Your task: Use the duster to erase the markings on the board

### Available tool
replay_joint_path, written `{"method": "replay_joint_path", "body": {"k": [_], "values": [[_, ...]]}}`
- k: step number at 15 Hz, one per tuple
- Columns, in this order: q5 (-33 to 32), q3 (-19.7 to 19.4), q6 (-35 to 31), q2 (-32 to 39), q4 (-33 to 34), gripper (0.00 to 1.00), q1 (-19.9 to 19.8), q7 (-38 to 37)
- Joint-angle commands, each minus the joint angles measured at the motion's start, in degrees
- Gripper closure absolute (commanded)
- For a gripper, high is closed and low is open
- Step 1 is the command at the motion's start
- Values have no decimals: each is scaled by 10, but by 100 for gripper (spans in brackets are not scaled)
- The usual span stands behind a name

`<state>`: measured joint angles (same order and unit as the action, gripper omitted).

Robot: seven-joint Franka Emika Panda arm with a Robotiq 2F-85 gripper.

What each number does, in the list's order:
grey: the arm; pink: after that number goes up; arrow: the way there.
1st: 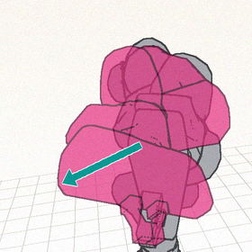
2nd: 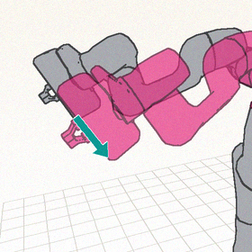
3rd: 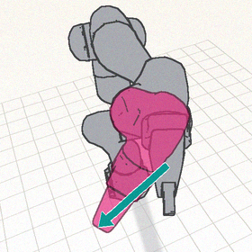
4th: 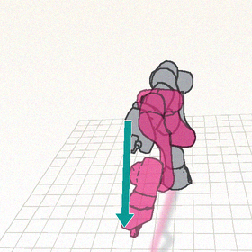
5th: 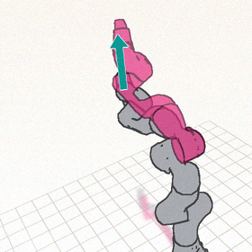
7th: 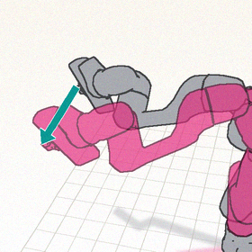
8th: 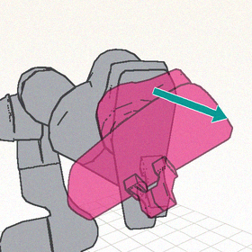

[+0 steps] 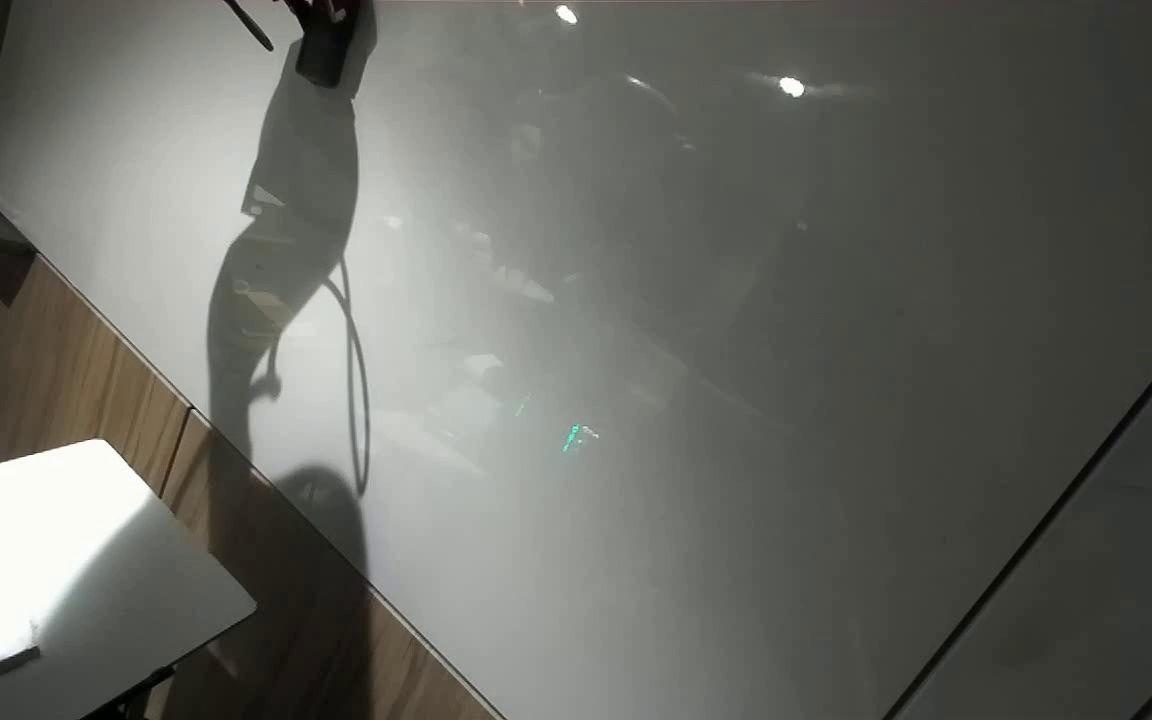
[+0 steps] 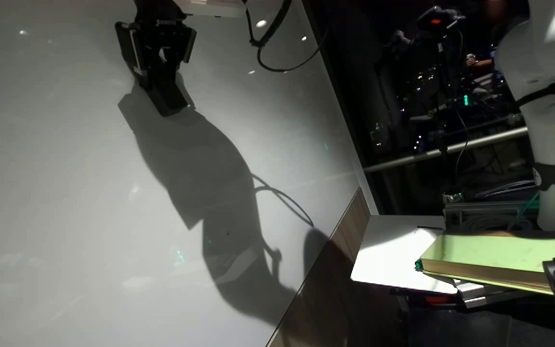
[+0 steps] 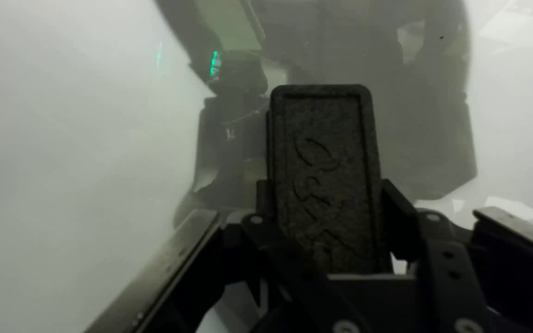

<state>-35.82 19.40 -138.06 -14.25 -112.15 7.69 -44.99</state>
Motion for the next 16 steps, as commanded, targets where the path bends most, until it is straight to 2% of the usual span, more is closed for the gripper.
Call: {"method": "replay_joint_path", "body": {"k": [1, 5, 9, 12, 16], "values": [[2, -49, -41, 1, 0, 69, -36, 43], [62, -84, -55, -59, -89, 69, -40, 106], [114, -90, -56, -140, -243, 69, -45, 146], [126, -80, -67, -185, -355, 69, -53, 155], [111, -73, -93, -198, -466, 69, -83, 153]]}}
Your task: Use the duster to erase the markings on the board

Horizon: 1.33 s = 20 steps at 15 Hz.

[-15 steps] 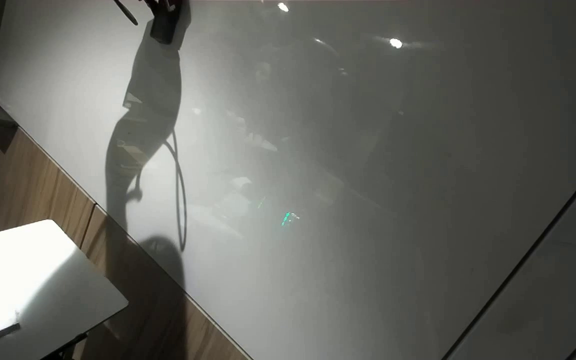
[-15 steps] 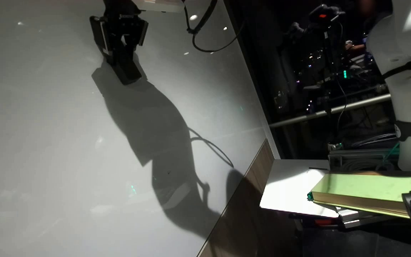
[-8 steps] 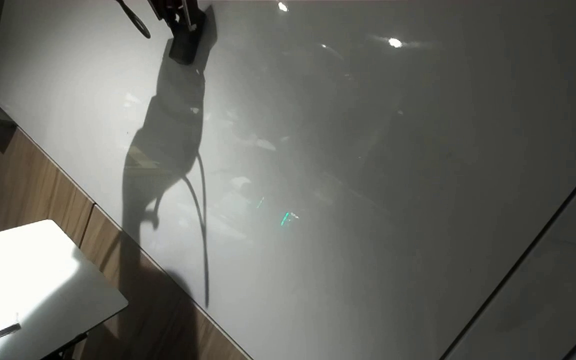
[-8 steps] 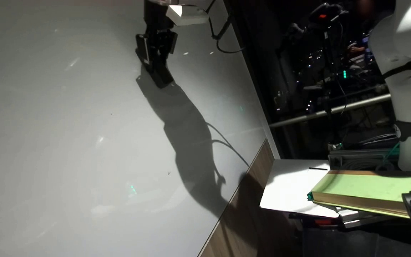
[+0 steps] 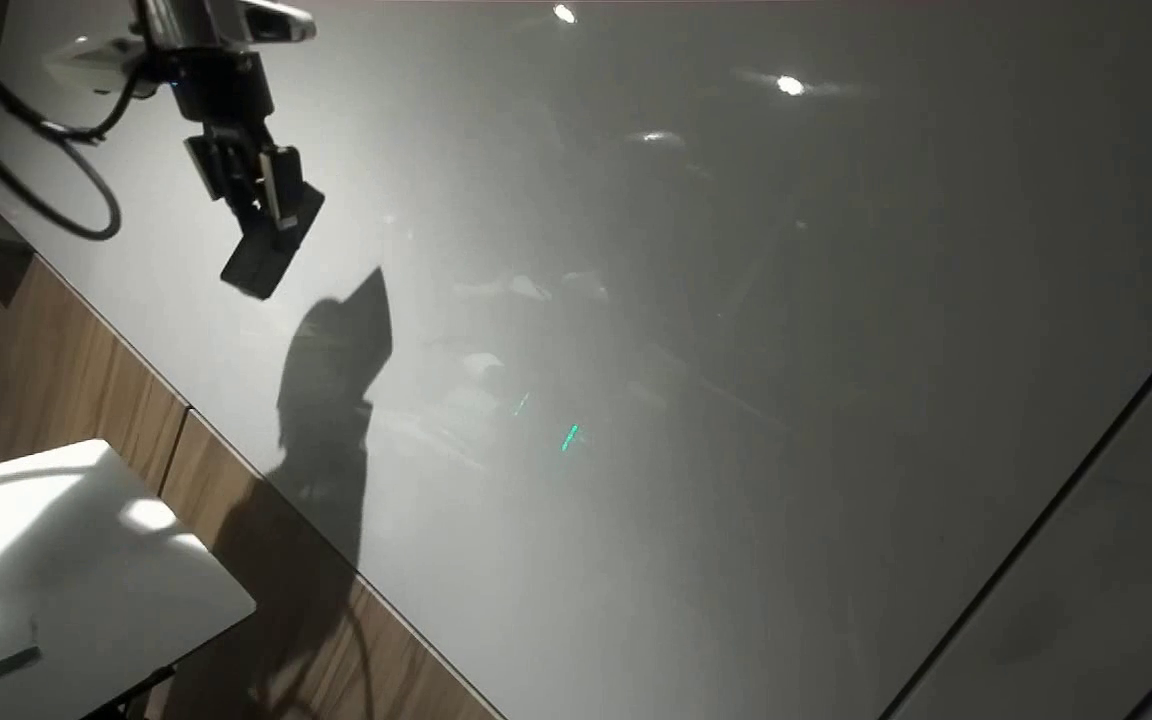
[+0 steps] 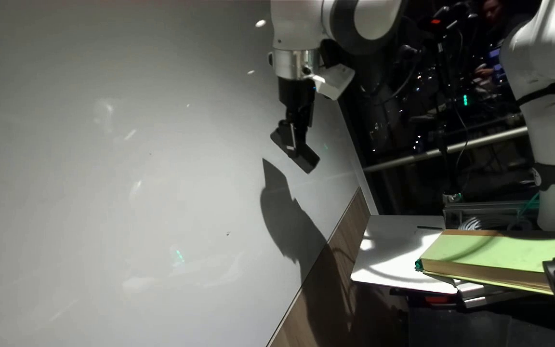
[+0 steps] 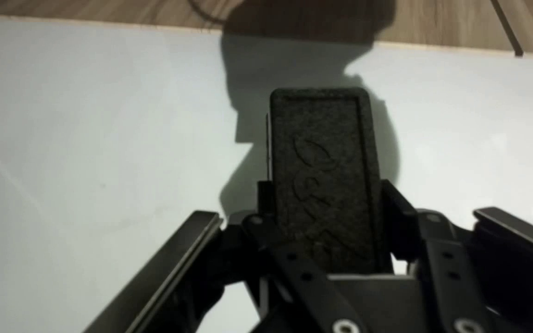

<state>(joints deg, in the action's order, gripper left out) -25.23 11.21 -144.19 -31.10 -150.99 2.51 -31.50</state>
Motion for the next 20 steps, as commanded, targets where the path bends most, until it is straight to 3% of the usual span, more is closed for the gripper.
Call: {"method": "replay_joint_path", "body": {"k": [1, 2, 6, 9, 10, 13, 20], "values": [[0, 11, -41, -26, -104, 69, -44, 16], [-35, -9, -40, 14, -96, 69, -34, -11], [-77, -12, -54, 100, -99, 69, -33, -46], [-65, -14, -46, 150, -99, 69, -5, -53], [-47, 17, -49, 162, -98, 69, -27, -44], [-37, 20, -52, 210, -97, 69, -23, -48], [-33, -13, -52, 296, -94, 69, -16, -52]]}}
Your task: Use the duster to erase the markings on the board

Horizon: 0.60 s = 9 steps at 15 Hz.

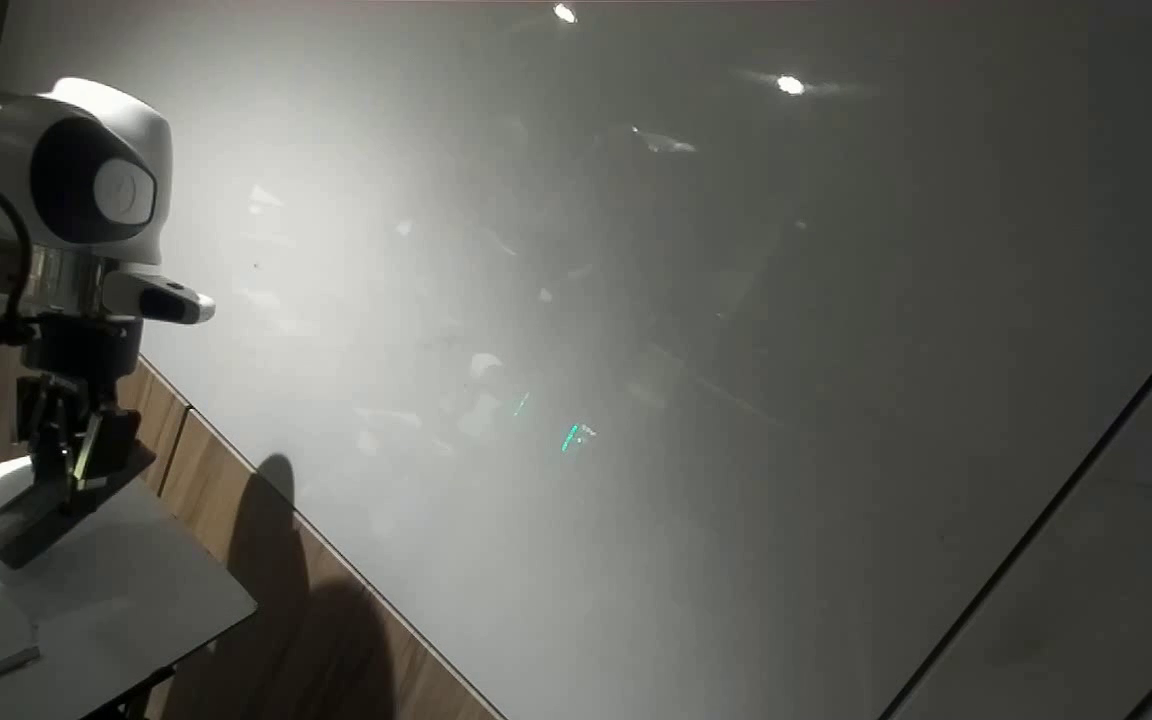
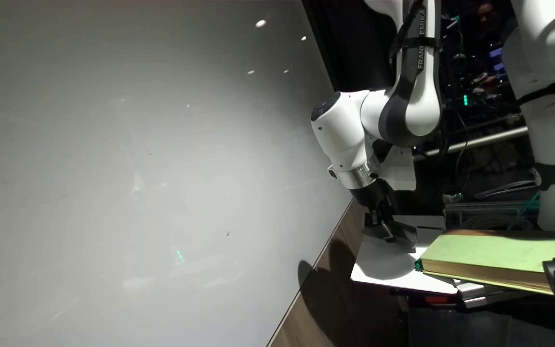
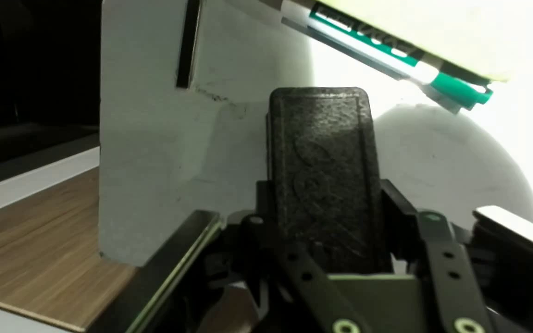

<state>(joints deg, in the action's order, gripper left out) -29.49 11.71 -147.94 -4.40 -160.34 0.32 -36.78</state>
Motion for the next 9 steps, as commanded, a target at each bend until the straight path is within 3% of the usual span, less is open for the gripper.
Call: {"method": "replay_joint_path", "body": {"k": [1, 3, 4, 5, 7, 9], "values": [[11, -24, -17, 38, 1, 69, 9, 3], [14, -34, -22, 49, 3, 69, 12, 5], [13, -38, -23, 49, 4, 31, 13, 7], [17, -41, -22, 45, 5, 19, 14, 9], [21, -44, -22, 38, 8, 5, 18, 12], [27, -43, -21, 31, 12, 0, 21, 14]]}}
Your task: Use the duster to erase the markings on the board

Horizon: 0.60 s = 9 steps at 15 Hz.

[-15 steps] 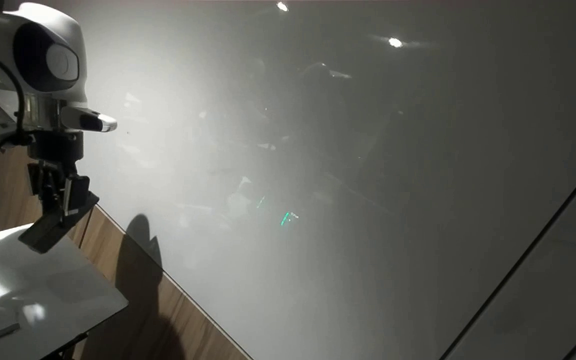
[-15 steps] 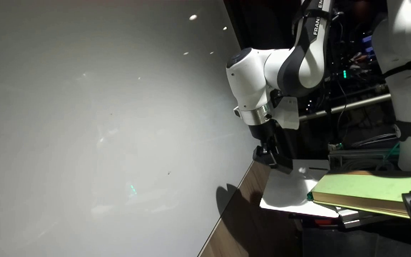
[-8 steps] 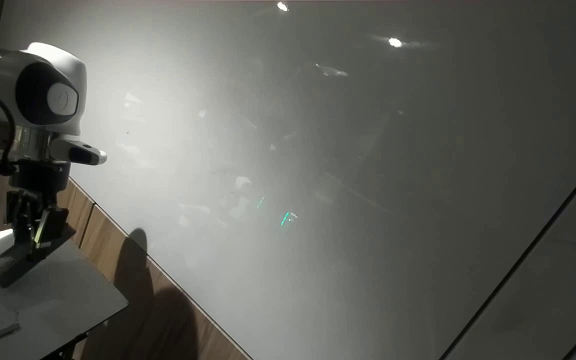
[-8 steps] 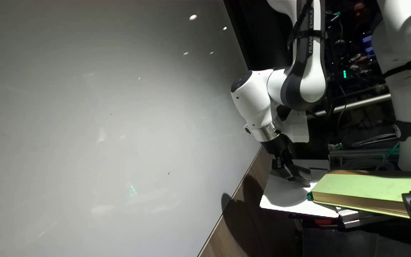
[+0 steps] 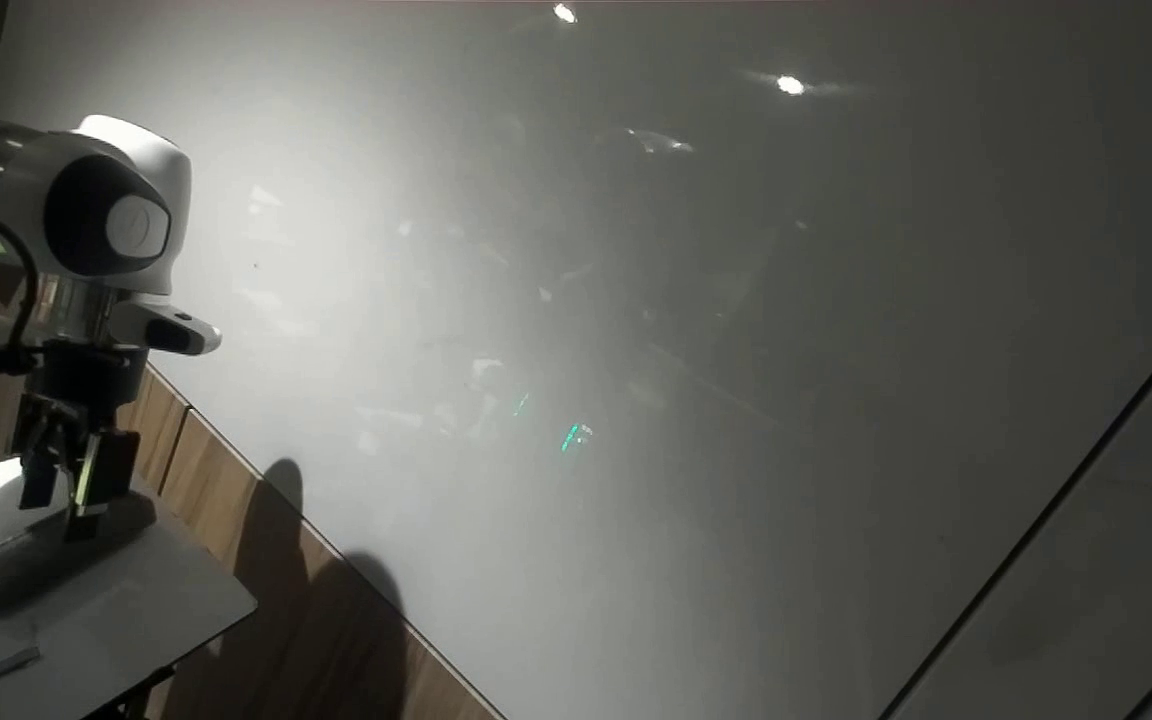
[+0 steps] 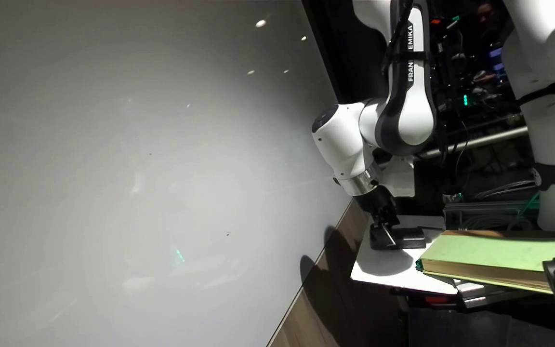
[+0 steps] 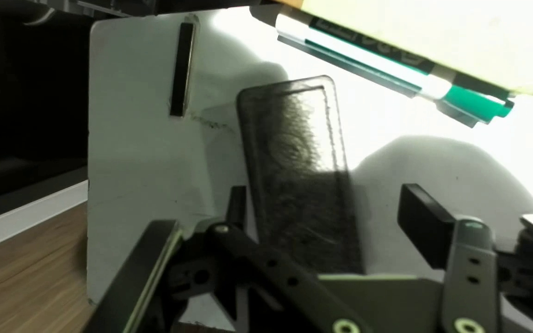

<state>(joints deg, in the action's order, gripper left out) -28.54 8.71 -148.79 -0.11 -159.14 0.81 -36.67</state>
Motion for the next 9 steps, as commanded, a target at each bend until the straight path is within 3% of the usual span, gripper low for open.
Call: {"method": "replay_joint_path", "body": {"k": [1, 5, 9], "values": [[18, -12, -12, -16, 2, 0, 18, 12], [43, -8, -9, -33, 11, 0, 28, 27], [132, 2, 3, -117, 0, 0, 48, 90]]}}
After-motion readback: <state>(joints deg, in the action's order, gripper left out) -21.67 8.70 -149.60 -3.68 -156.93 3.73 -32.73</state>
